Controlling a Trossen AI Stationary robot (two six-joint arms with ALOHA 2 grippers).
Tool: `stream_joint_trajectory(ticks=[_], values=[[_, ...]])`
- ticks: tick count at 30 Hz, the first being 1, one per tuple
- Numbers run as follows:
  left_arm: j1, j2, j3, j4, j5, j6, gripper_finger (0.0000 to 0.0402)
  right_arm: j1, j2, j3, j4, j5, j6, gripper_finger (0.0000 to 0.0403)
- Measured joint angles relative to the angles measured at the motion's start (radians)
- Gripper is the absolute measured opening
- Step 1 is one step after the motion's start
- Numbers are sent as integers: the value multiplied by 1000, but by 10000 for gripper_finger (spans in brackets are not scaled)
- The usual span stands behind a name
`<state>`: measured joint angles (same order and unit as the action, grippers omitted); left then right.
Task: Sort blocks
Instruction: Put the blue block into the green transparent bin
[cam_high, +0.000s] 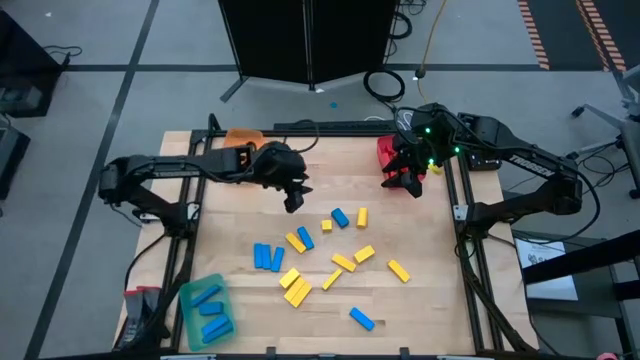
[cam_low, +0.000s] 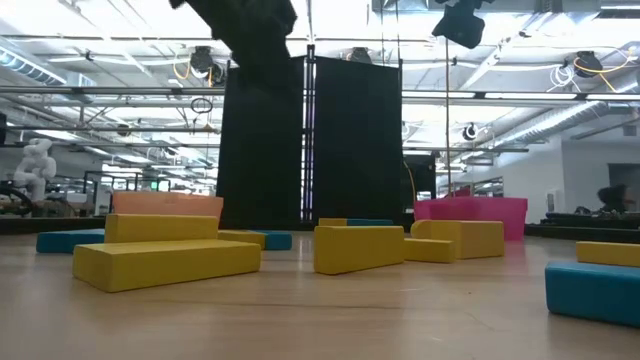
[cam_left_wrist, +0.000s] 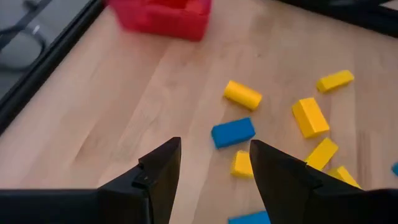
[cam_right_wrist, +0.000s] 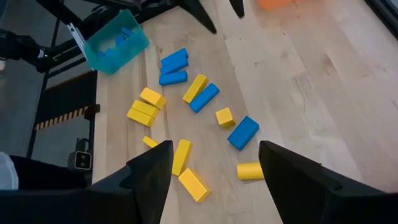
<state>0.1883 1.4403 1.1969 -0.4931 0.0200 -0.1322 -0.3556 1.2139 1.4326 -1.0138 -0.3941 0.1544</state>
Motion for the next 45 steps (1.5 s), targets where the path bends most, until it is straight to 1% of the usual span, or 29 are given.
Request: stream_joint_trajectory(ticks=[2,4,13,18,23,29,39,45], values=[[3,25,3,43,36,61,200,0,0,0,0,0,2,235],[1,58,25,48,54,132,200,0,0,0,0,0,3,235],[1,218,211,37,63,388,200,0,0,0,0,0,17,235],[2,281,277,36,88,538,200,0,0,0,0,0,17,235],[0,334,301,31,89,622,200,0,0,0,-10,0,16,235],[-22,385,302,31,89,822,200,0,0,0,-28,0,10,235],[-58,493,302,38,90,930,200,0,0,0,-32,0,-9,235],[-69,553,302,28,87,959,200,0,0,0,-33,0,-9,235]])
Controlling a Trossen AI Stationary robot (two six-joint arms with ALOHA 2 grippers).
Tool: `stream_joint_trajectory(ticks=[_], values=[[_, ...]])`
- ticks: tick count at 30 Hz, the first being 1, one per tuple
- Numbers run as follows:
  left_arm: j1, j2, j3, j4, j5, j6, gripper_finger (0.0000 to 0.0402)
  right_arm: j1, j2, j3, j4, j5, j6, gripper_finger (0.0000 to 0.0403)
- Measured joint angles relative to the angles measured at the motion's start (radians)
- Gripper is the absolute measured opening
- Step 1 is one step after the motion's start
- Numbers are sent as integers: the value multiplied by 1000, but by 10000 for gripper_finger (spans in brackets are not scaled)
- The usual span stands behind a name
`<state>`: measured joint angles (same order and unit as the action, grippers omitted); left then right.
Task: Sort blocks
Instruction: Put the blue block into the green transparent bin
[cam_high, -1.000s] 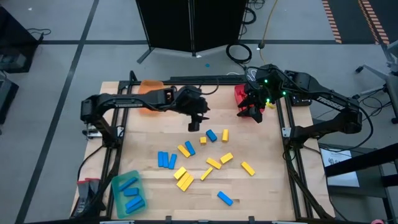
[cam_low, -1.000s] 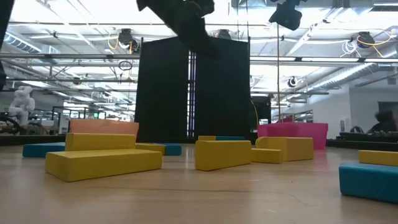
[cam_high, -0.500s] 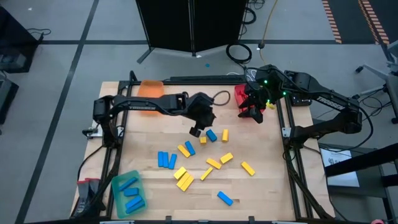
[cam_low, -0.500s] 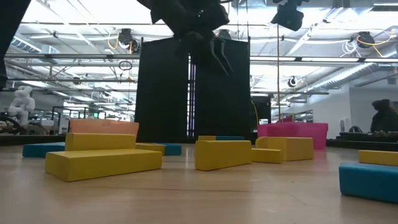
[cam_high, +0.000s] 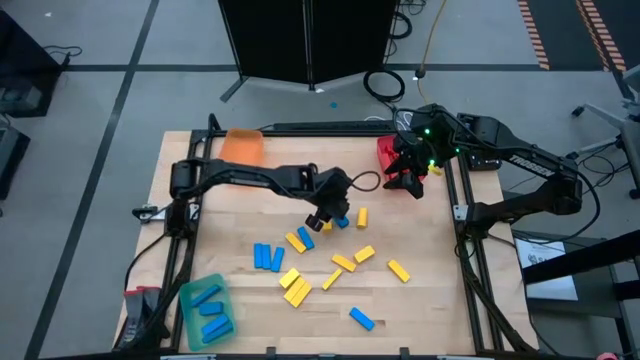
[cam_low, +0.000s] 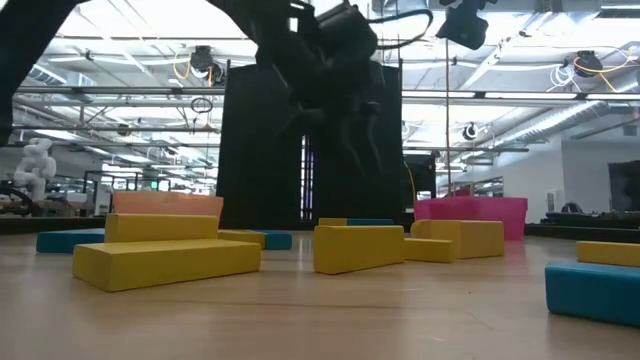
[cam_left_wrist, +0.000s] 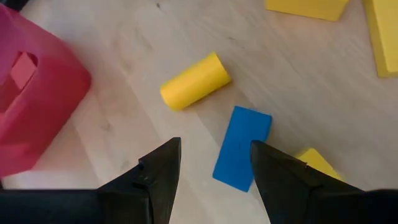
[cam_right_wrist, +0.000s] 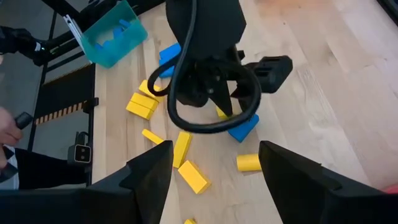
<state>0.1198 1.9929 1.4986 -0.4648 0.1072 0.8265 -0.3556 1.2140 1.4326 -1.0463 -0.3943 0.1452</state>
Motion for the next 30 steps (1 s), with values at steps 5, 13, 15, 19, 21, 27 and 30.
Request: stream_joint_trajectory(ticks=[5,13,15,19,21,27,30], values=[[-10,20,0,-7,-7,0,200,0,0,0,-1,0,-1,235],[-55,18,-1,1,-129,9,200,0,0,0,0,0,-11,235],[-65,18,-1,3,-132,37,200,0,0,0,0,0,-11,235],[-77,18,-1,9,-157,71,200,0,0,0,0,0,-11,235],[-78,18,-1,10,-167,66,200,0,0,0,0,0,-11,235],[-81,18,-1,71,-314,-66,200,0,0,0,0,0,-10,235],[-83,18,-1,124,-365,-211,200,0,0,0,0,0,-10,235]])
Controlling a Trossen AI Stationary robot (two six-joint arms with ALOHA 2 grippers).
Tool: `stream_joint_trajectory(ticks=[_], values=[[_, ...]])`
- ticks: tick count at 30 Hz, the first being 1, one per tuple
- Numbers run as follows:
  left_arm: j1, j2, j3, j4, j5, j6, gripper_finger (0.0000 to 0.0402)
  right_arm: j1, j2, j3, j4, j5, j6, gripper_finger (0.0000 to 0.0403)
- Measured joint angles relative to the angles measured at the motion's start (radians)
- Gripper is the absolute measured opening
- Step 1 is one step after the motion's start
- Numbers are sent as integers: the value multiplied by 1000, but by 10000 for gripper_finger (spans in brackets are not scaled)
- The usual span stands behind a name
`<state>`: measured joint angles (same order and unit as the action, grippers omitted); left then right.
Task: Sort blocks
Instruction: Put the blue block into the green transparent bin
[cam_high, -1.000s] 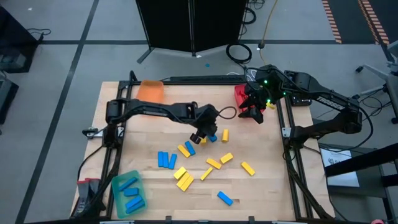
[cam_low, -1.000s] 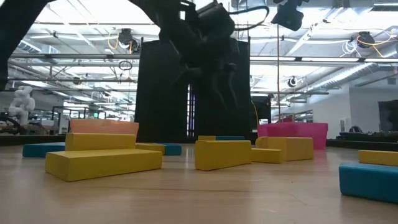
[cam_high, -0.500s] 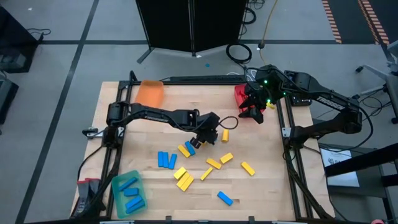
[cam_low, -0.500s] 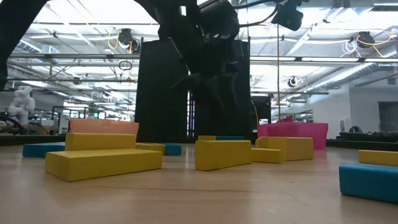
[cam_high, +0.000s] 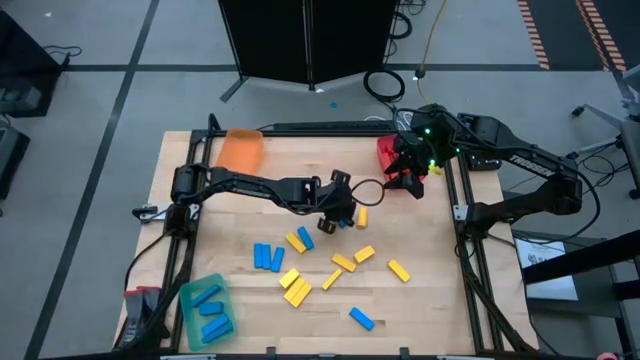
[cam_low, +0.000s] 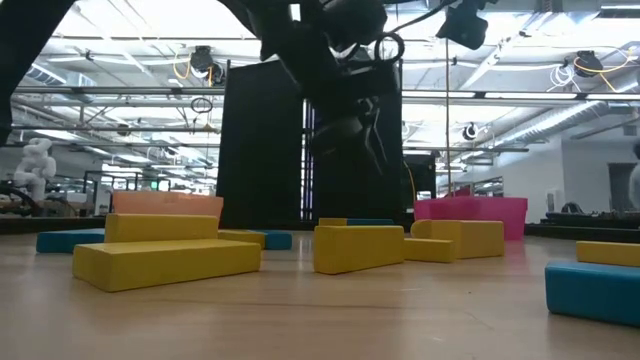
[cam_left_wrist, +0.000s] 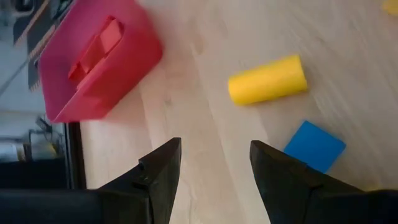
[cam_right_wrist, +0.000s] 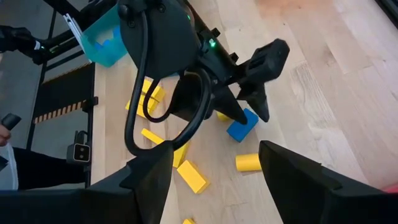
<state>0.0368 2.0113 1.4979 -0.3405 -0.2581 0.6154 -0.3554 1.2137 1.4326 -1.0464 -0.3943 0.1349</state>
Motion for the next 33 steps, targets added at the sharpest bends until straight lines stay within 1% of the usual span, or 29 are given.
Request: stream_joint_trajectory(ticks=[2,9,16,20,24,27,28,29,33], values=[[0,0,0,5,-6,-34,200,0,0,0,0,0,0,235],[-8,0,0,0,-25,-27,200,0,0,0,0,0,-1,235],[-2,0,0,-65,-21,-19,208,0,0,0,2,1,-5,235],[-1,0,0,-65,-31,27,234,0,0,0,3,1,-17,235],[0,-1,0,-89,-31,11,279,0,0,0,3,1,-19,235],[0,-1,0,-97,-30,33,306,0,0,0,3,1,-19,235],[0,-1,0,-96,-13,42,311,0,0,0,3,1,-19,235],[5,-2,0,-96,26,45,313,0,0,0,4,1,-19,235],[31,-2,3,-147,210,20,315,0,0,0,3,1,-18,235]])
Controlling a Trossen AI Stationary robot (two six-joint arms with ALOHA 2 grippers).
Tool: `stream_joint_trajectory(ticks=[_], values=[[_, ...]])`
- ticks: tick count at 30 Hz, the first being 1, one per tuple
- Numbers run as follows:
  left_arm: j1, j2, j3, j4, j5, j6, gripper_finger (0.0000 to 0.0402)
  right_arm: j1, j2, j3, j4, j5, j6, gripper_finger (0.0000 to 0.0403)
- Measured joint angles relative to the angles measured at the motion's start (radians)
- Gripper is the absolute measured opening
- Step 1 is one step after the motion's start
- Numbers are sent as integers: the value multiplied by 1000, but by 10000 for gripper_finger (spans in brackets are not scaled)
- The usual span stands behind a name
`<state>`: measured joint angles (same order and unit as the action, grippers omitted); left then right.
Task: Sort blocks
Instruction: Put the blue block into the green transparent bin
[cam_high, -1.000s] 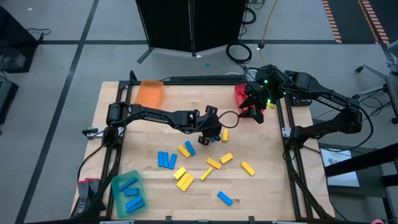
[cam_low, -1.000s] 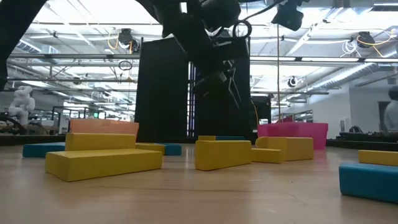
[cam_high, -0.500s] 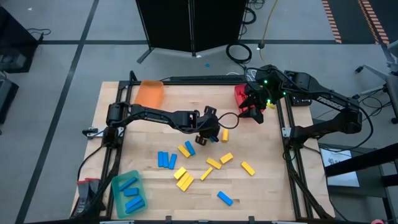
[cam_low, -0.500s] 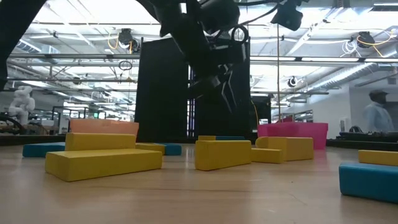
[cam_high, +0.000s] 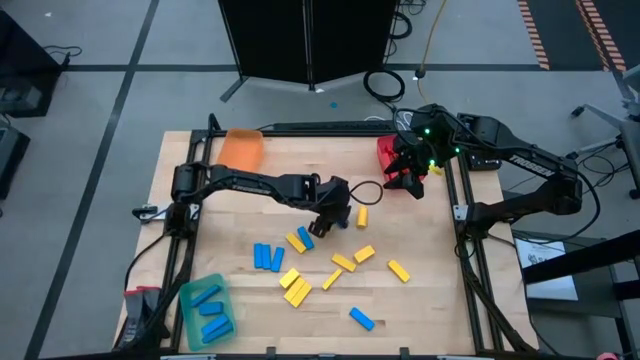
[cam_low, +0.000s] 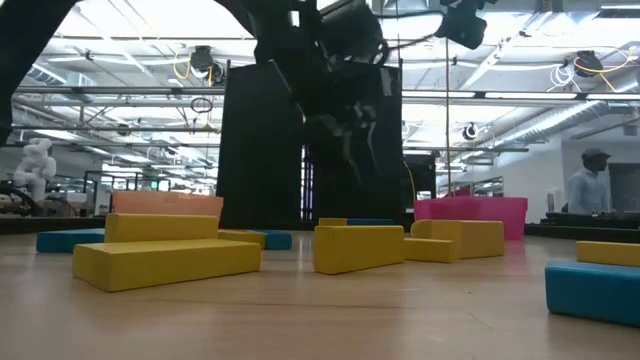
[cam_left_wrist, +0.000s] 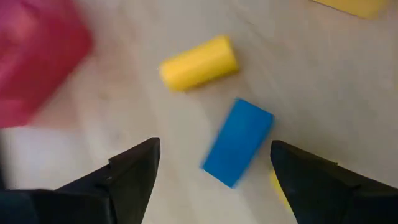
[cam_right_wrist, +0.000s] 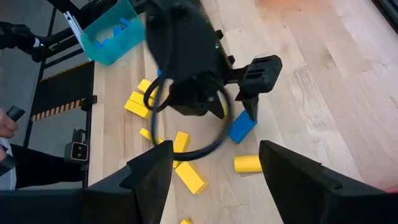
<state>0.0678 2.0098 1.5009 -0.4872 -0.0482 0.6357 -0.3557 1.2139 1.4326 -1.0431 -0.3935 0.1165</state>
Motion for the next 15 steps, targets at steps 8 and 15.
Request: stream_joint_trajectory(ticks=[8,15], values=[[37,0,80,-145,121,159,315,0,0,0,0,0,-5,235],[36,-1,132,-149,132,243,315,0,0,0,-1,-1,-10,235]])
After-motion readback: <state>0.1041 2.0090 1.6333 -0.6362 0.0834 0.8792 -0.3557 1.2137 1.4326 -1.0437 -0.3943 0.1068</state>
